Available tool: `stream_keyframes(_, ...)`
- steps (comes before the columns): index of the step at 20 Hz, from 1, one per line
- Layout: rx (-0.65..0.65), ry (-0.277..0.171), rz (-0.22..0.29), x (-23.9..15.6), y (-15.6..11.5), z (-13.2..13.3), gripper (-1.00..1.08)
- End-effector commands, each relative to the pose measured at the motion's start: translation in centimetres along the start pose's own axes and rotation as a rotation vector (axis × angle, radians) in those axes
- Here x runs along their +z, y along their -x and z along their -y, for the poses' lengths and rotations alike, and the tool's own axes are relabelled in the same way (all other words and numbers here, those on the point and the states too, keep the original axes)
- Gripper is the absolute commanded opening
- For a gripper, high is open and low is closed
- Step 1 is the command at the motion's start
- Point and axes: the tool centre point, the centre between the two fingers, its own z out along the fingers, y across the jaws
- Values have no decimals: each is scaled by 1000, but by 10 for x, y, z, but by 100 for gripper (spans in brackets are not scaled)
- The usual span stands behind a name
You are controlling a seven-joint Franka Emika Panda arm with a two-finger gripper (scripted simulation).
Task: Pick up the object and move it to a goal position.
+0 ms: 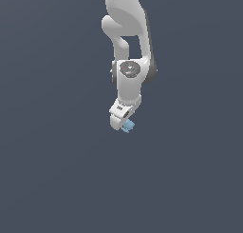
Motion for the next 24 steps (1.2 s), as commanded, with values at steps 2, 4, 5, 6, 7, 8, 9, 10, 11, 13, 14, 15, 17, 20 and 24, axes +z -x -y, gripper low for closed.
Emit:
stream_keyframes(2,-2,-1,0,16,0,1,100)
stream_keyframes(4,-3,-1,0,26,1,1,100)
stream_keyframes(5,-3,-1,0,30,1,1,100)
stream_keyframes(6,-3,-1,0,33,1,1,100)
stream_keyframes(7,-4,-1,0,35,0,1,100)
stream_keyframes(8,-4,-1,0,37,0,1,100)
stream_keyframes(9,-4,-1,0,39,0,1,100)
stream_keyframes(10,-4,-1,0,39,0,0,100)
stream_keyframes(11,-4,-1,0,40,0,0,100)
stream_keyframes(13,-4,-1,0,40,0,0,-100)
stream_keyframes(14,-4,-1,0,40,0,0,-100)
stream_keyframes(15,-4,-1,0,40,0,0,-100)
stream_keyframes(17,-4,-1,0,40,0,0,-100)
stream_keyframes(20,-4,-1,0,40,0,0,-100)
stream_keyframes(24,-3,1,0,38,1,0,-100)
